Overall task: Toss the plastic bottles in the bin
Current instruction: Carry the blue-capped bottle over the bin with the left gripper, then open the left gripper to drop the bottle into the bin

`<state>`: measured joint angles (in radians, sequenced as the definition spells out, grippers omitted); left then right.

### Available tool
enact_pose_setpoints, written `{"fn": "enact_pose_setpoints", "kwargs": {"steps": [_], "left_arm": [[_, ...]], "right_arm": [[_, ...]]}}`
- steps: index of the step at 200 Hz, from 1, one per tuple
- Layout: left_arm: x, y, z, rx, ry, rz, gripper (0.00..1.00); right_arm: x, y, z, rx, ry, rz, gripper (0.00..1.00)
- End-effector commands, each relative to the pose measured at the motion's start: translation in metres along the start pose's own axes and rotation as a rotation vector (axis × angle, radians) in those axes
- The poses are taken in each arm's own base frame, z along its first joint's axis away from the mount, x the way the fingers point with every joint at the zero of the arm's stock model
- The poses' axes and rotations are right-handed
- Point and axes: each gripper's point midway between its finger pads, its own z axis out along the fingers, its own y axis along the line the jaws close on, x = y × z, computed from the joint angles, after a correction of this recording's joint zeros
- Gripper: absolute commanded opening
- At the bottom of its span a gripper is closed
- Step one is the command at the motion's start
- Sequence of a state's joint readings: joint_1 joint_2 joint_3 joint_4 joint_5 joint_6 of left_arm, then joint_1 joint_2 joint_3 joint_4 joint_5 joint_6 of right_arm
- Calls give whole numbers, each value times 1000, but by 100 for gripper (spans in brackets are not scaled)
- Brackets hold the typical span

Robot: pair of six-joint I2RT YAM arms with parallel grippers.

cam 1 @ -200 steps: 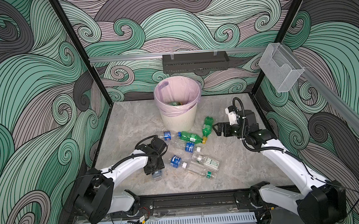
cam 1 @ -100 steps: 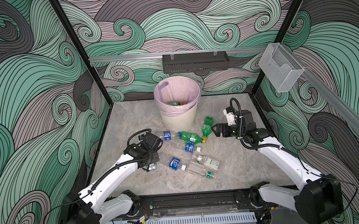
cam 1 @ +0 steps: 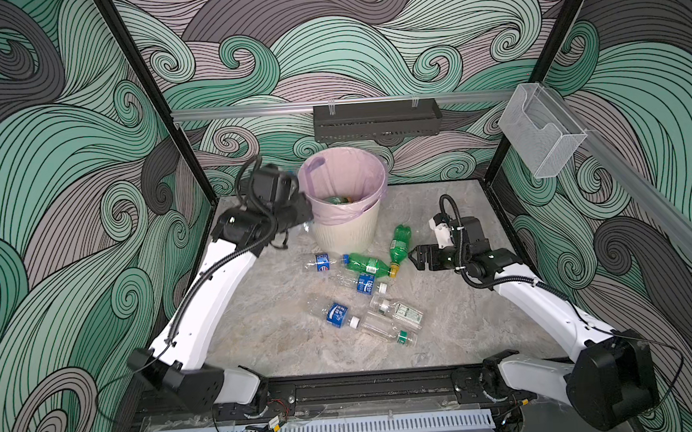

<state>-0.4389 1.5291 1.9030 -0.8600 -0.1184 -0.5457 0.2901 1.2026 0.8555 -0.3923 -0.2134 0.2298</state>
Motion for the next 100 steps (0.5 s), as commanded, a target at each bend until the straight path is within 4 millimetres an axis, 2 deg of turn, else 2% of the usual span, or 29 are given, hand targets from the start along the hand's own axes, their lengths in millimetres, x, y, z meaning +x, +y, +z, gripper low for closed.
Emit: {"fn": "enact_pose_setpoints", "kwargs": {"steps": [1, 4, 6, 7, 11, 14, 21, 34, 56, 73, 100], "left_arm": [[-56, -53, 19, 144, -82, 75, 77], [-63, -56, 19, 143, -93, 72, 82], [-62, -55, 28, 135, -78, 75, 85], [-66, -57, 24, 142, -89, 75, 86], [-68, -60, 33, 138, -79, 84, 91], [-74, -64, 30, 153, -93, 94, 94], [-76, -67, 38, 149, -87, 112, 98], [-73, -61, 42, 116, -69, 118, 99], [-53, -48, 45, 78, -13, 142, 99], [-38, -40, 37, 107, -36, 148, 99], [-21, -24, 4, 158, -131, 123, 99]], "right_arm": [[14, 1, 3, -17, 62, -6, 100], [15, 2, 3, -20, 66, -5, 100], [15, 2, 3, -21, 68, -3, 100], [15, 2, 3, -22, 69, -4, 100], [15, 3, 2, -25, 71, -4, 100], [17, 4, 2, -26, 76, -5, 100], [17, 5, -1, -28, 75, -8, 100], [18, 7, -7, -33, 65, -21, 100], [17, 10, -17, -42, 29, -55, 100], [15, 12, -23, -50, 15, -80, 100], [10, 14, -25, -38, 26, -105, 100]]}}
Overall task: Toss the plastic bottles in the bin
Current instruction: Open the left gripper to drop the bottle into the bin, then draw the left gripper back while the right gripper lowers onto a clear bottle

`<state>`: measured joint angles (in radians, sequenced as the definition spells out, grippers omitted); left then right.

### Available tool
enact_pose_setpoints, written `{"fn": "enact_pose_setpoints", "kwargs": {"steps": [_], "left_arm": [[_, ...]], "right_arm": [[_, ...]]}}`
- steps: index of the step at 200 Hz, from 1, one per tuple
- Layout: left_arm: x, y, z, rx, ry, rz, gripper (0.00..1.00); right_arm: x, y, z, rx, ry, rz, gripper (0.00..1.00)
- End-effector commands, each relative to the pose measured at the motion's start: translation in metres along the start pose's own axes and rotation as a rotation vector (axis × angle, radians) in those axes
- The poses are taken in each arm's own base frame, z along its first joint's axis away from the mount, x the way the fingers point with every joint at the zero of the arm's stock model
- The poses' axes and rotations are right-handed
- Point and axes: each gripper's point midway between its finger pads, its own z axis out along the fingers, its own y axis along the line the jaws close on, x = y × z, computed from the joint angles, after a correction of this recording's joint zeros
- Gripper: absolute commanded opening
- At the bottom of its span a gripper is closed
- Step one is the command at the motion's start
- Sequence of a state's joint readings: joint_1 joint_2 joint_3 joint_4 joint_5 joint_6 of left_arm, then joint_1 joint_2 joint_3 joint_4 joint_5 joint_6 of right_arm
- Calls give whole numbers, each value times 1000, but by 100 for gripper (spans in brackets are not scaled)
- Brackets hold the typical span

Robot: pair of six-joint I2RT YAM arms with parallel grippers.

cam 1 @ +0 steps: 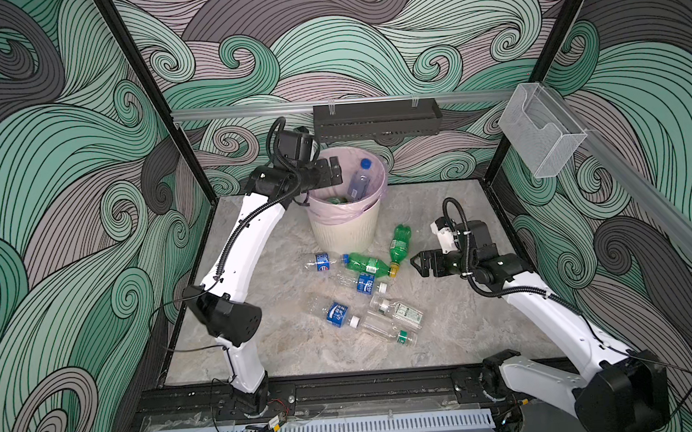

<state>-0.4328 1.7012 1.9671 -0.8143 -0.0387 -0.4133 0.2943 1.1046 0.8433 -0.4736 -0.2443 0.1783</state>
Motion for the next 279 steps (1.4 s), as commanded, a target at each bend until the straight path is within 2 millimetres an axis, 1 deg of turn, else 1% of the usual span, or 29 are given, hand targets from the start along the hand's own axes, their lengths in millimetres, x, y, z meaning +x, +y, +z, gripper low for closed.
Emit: {"fn": "enact_pose_setpoints", "kwargs": {"steps": [1, 7, 11, 12, 14, 21, 35, 56, 81, 102, 120, 144, 169, 190, 206, 242, 260, 279], "left_arm": [[-29, -9, -63, 106, -230, -1, 99], [-24, -5, -70, 105, -232, -3, 99], [-18, -2, -69, 96, -219, 0, 99], [-19, -2, -75, 99, -229, -1, 99], [-18, -1, -81, 99, -232, 0, 99], [-8, 5, -87, 82, -215, 5, 99], [14, 18, -93, 50, -176, 12, 99], [55, 42, -97, -4, -130, 14, 99], [102, 72, -101, -84, -74, 15, 99], [135, 93, -107, -139, -34, 6, 99], [158, 105, -111, -160, -17, -13, 99], [183, 119, -113, -189, 3, -51, 99], [200, 132, -113, -231, 18, -66, 99], [207, 142, -115, -276, 27, -64, 99], [210, 147, -116, -306, 43, -58, 99], [215, 150, -113, -318, 55, -55, 99], [218, 151, -109, -316, 61, -60, 99], [220, 151, -107, -322, 71, -58, 99]], "right_arm": [[-1, 4, -2, -5, 26, -50, 100], [-1, 7, -1, -12, 32, -59, 100], [-2, 8, -1, -18, 36, -66, 100], [-2, 9, -1, -19, 37, -67, 100], [-2, 10, -1, -22, 40, -71, 100], [-3, 13, -1, -33, 48, -85, 100], [-1, 22, 1, -53, 74, -119, 100], [7, 35, 4, -92, 130, -166, 99], [23, 47, 12, -130, 217, -216, 98], [44, 63, 17, -181, 315, -288, 96], [60, 65, 24, -150, 391, -332, 94], [82, 66, 31, -134, 510, -357, 88], [103, 70, 40, -122, 592, -381, 87], [117, 74, 47, -119, 637, -393, 86], [125, 71, 49, -96, 659, -388, 84], [132, 62, 55, -31, 677, -349, 77], [136, 58, 58, -9, 687, -332, 77], [141, 58, 62, -13, 695, -317, 78]]}}
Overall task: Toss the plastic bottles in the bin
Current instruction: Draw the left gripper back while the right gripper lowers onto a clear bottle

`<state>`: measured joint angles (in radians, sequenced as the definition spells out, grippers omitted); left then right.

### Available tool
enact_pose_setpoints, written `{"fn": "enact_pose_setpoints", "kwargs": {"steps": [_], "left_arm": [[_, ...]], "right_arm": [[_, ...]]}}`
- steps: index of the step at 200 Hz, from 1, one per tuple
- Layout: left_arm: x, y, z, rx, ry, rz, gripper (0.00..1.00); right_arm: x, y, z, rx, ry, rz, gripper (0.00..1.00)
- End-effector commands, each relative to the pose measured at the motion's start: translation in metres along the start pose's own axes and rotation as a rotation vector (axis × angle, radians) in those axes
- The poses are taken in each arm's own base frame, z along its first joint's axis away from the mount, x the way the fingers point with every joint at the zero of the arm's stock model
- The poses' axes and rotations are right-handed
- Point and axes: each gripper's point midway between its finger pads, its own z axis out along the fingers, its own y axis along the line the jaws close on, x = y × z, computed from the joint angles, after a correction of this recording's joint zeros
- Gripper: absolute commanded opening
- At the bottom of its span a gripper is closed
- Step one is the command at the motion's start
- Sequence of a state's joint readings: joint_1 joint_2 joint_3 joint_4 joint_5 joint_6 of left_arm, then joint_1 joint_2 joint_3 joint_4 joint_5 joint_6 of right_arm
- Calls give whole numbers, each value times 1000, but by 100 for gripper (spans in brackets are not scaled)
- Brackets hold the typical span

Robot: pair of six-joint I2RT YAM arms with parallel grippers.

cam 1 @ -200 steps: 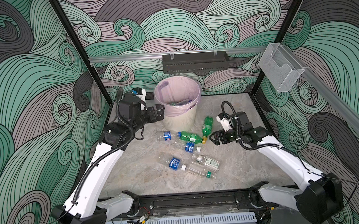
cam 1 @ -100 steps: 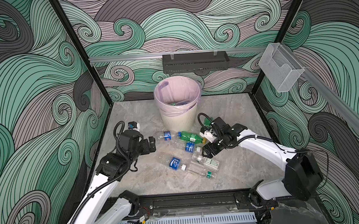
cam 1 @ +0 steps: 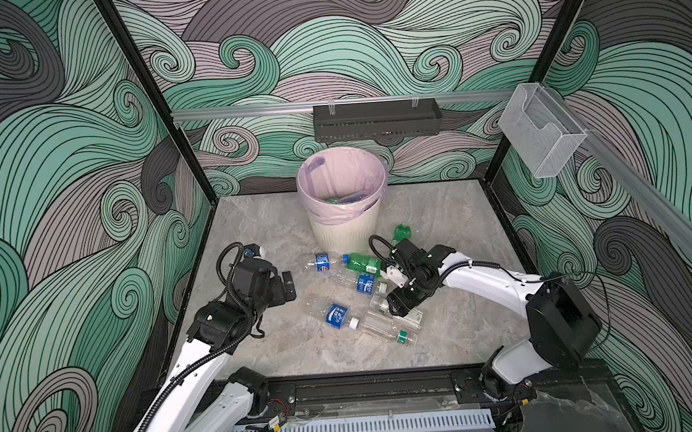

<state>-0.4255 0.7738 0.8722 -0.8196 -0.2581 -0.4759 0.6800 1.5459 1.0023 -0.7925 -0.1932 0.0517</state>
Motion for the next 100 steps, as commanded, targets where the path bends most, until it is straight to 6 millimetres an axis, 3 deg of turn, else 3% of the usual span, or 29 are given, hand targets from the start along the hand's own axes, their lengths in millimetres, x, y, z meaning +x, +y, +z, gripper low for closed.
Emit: {"fn": "enact_pose_setpoints", "kwargs": {"steps": [1, 100], "left_arm": [[3, 9, 3, -46, 14, -16, 99], [5, 14, 1, -65, 14, -17, 99]], "right_arm": [[7, -3, 10, 19, 32, 29, 78], [9, 3, 29, -9, 40, 36, 80]]}}
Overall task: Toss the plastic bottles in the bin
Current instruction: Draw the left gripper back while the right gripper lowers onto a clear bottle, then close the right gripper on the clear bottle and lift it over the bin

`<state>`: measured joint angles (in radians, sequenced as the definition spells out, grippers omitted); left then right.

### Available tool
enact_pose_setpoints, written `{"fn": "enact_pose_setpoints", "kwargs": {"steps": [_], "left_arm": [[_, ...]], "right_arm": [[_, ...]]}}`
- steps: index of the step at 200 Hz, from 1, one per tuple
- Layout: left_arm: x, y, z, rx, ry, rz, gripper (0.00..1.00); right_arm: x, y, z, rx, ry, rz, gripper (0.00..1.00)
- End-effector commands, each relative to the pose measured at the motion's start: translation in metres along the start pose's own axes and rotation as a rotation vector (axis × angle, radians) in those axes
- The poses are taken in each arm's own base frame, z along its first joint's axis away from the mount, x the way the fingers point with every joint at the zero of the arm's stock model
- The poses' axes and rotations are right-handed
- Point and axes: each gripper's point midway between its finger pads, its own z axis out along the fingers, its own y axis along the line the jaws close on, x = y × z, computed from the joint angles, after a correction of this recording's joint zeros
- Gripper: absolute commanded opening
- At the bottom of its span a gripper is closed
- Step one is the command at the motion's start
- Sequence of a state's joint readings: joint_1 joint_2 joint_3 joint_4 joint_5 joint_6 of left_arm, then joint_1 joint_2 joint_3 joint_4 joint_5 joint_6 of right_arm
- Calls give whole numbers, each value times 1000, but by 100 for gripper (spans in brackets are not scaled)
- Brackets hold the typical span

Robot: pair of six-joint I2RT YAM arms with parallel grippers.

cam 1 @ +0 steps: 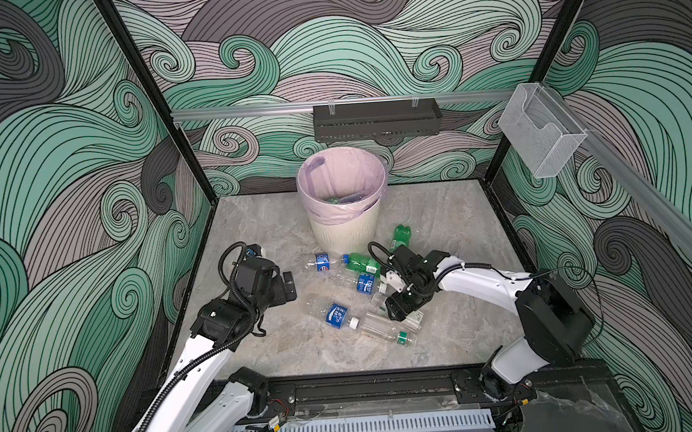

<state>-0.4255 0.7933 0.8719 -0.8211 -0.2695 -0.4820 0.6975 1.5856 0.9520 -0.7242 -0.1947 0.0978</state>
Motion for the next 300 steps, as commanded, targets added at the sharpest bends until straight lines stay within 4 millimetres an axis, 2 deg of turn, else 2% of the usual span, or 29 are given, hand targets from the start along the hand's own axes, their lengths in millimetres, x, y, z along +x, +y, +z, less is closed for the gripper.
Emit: {"fn": "enact_pose_setpoints", "kwargs": {"steps": [1, 23, 51, 72, 93, 150, 212, 255, 267, 275, 300], "left_arm": [[3, 13, -3, -46, 1, -17, 99], [3, 15, -5, -52, -3, -19, 99], [3, 14, -6, -52, -6, -21, 99], [3, 15, -6, -55, -6, -20, 99], [3, 17, -7, -64, -7, -20, 99], [6, 15, 1, -60, -2, -28, 99], [5, 13, 4, -63, 5, -17, 99], [7, 13, 10, -67, 18, -15, 99], [7, 12, 12, -68, 27, -15, 99], [7, 12, 12, -71, 36, -15, 99], [4, 10, 10, -72, 42, -11, 99]], "right_arm": [[3, 2, 8, -6, 15, 3, 80], [1, -6, 9, 39, 15, 14, 80], [-4, -15, 11, 93, 7, 39, 74], [-6, -15, 13, 89, -2, 47, 55], [-8, -15, 10, 91, -23, 51, 49], [-20, -12, -29, 85, -168, 61, 46], [-33, -47, -70, 3, -401, 290, 41], [-43, -47, -97, -32, -498, 318, 41], [-52, -44, -116, -40, -538, 313, 40], [-61, -37, -137, -56, -573, 299, 40], [-100, -16, -230, -110, -794, 225, 40]]}}
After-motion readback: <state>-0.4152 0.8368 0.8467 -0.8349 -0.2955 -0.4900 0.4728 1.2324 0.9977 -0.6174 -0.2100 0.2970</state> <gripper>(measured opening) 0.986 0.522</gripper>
